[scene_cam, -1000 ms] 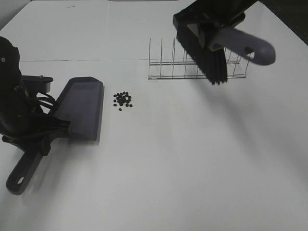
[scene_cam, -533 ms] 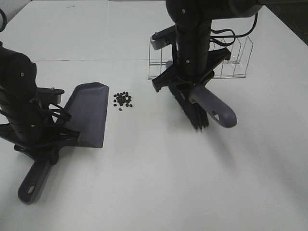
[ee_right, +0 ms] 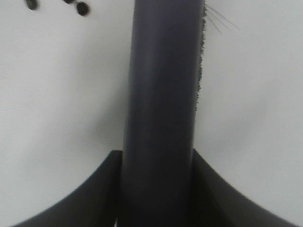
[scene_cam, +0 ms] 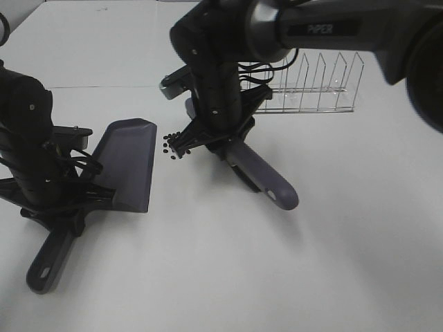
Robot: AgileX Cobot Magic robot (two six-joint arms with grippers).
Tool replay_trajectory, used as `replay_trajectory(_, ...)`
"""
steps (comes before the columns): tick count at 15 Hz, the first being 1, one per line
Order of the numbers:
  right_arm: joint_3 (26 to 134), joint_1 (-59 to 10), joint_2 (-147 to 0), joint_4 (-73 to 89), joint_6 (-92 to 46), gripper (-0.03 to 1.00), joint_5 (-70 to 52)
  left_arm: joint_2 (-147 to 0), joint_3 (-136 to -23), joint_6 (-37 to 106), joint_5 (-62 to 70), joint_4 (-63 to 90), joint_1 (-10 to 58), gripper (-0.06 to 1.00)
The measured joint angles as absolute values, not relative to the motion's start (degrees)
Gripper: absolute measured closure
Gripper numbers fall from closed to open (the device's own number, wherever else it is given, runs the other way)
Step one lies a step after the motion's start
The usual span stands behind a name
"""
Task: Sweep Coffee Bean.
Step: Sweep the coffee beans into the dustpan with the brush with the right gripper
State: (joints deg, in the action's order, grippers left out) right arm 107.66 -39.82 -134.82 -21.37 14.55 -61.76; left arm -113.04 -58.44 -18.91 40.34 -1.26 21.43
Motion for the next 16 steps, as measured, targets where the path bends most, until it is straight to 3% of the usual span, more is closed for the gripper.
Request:
replay_trajectory(9, 132.18, -46.24, -143.87, -8.25, 8.77, 0.6, -70.3, -113.04, -58.44, -18.96, 40.39, -1.03, 21.43, 0.68)
replay_trajectory(16, 133.79, -43.95, -139.17, -17.3, 8.71, 0.6, -70.53, -113.04, -58.44, -19.02, 40.39, -1.03, 21.43, 0.68)
